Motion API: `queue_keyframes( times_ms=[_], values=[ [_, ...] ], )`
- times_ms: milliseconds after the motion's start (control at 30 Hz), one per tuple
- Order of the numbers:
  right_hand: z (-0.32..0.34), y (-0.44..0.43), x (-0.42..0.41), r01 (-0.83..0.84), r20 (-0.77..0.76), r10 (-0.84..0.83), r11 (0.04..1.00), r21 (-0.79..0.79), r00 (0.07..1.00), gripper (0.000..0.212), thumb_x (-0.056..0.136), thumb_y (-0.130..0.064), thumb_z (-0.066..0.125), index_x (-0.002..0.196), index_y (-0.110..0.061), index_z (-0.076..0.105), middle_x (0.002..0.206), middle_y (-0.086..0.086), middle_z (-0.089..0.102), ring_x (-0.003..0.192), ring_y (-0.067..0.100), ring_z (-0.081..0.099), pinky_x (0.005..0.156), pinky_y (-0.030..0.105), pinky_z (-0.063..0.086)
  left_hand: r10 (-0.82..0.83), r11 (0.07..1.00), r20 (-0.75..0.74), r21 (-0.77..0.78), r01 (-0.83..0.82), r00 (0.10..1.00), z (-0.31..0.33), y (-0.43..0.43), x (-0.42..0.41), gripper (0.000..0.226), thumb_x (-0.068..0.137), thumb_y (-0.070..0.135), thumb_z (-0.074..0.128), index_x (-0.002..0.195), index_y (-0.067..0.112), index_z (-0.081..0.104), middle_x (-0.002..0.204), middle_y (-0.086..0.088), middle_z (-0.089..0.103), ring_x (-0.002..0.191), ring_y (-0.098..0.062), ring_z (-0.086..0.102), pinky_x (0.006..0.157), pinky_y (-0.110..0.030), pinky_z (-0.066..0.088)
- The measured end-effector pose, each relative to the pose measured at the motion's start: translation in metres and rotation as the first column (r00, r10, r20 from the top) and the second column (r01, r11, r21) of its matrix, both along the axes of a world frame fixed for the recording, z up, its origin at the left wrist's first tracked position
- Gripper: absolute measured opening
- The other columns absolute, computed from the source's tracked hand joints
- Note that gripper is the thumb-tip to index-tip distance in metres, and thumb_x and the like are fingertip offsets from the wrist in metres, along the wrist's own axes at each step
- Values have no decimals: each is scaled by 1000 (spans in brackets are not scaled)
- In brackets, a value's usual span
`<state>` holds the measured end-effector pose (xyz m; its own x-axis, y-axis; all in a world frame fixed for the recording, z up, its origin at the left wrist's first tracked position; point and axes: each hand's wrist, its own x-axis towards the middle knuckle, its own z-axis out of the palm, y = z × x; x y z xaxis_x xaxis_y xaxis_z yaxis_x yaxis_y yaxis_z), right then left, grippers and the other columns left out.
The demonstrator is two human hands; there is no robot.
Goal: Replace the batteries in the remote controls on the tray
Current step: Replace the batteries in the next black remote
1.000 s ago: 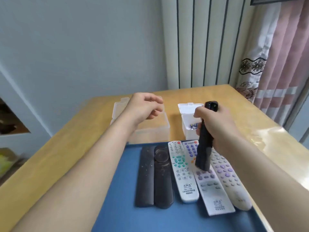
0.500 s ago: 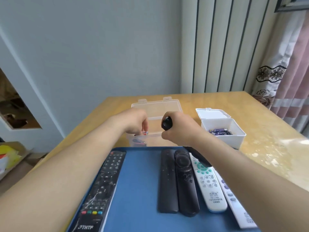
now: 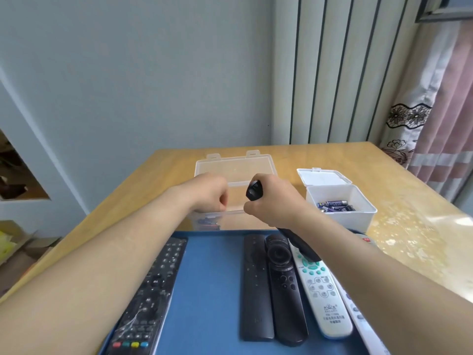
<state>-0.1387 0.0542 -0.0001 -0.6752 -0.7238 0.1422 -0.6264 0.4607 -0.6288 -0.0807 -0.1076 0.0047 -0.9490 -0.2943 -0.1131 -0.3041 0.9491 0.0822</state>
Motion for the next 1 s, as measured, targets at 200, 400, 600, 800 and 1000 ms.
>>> queue_keyframes(
  times_ms=[200, 400, 600, 800, 1000],
  values=[
    [-2, -3, 0, -1, 6, 1, 1000, 0, 1000, 21, 78, -21, 64, 98, -14, 59, 82, 0, 61, 78, 26, 60, 69, 34, 55, -18, 958, 94, 287, -10, 995, 19, -1, 16, 22, 87, 12, 54, 86, 21, 74, 74, 5, 69, 65, -10, 58, 71, -28, 53],
    [-4, -3, 0, 7, -1, -7, 1000, -3, 1000, 18, 79, -20, 64, 96, -15, 59, 83, 1, 61, 82, 26, 59, 66, 27, 46, -59, 975, 341, 222, -19, 938, 23, 8, 9, 23, 90, 13, 53, 89, 24, 74, 91, 7, 68, 91, -13, 60, 92, -33, 50],
    [-5, -2, 0, -1, -5, 1, 1000, -7, 1000, 20, 80, -24, 65, 97, -14, 59, 89, 3, 64, 85, 27, 59, 68, 28, 46, -30, 979, 467, 190, -67, 884, 25, 11, 4, 45, 97, 47, 37, 90, 22, 73, 96, -2, 71, 102, -21, 65, 93, -35, 49],
    [-8, -4, -1, -4, -27, 4, 1000, 2, 1000, 24, 82, -33, 68, 93, -15, 58, 91, 4, 65, 83, 25, 59, 64, 27, 42, -7, 981, 486, 174, -88, 874, 21, 23, 3, 73, 94, 65, 16, 91, 16, 70, 79, 1, 58, 83, -18, 53, 84, -33, 39],
    [-9, -2, -1, -7, -57, 8, 1000, 24, 998, 21, 77, -25, 72, 86, -14, 57, 80, 2, 61, 71, 25, 58, 56, 26, 44, -12, 994, 467, 98, -39, 884, 16, 19, 4, 79, 93, 69, 10, 84, 20, 72, 81, -2, 63, 81, -15, 57, 89, -35, 44]
  ],
)
